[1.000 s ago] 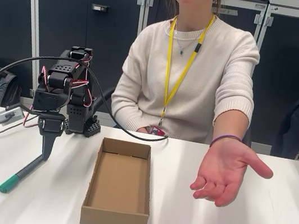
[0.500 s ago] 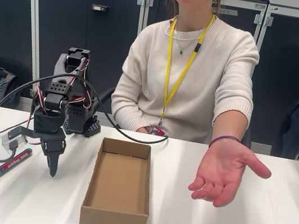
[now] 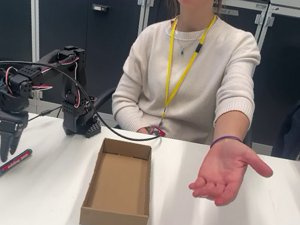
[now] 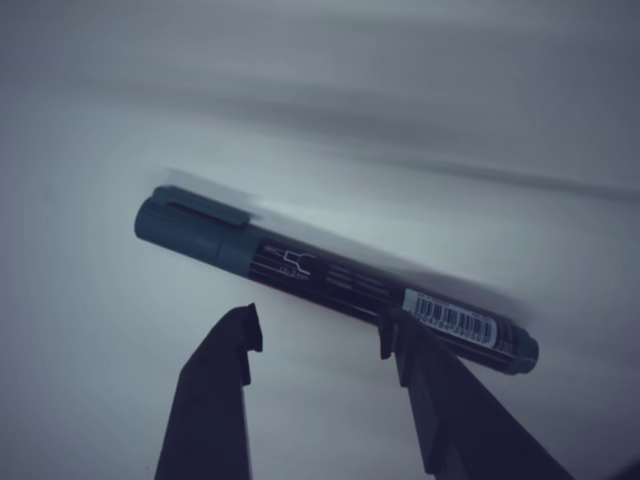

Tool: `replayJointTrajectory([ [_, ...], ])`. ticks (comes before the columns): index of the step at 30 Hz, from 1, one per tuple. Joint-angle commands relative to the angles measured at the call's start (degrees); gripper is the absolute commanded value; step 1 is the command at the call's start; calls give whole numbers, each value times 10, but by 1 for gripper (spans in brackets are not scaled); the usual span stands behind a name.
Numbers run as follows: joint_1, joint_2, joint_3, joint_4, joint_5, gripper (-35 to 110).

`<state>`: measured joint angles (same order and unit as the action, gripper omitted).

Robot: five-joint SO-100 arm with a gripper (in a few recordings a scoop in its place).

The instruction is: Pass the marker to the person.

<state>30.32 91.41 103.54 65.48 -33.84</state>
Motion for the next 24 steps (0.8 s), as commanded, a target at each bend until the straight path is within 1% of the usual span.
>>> replayJointTrajectory([
  [1,25,10,-35,1,-23,28],
  [2,26,12,-32,17,-66,27],
  [4,20,24,-2,-10,-124,28],
  [5,12,28,10,-13,-181,27],
  [6,7,33,18,-28,-208,28],
  [7,2,40,23,-25,-260,28],
  [9,-11,52,36,-40,-323,28],
  [13,-18,66,40,-36,-459,28],
  [16,-25,66,41,-44,-528,28],
  [19,-19,67,43,-26,-596,28],
  [24,5,69,105,-72,-694,27],
])
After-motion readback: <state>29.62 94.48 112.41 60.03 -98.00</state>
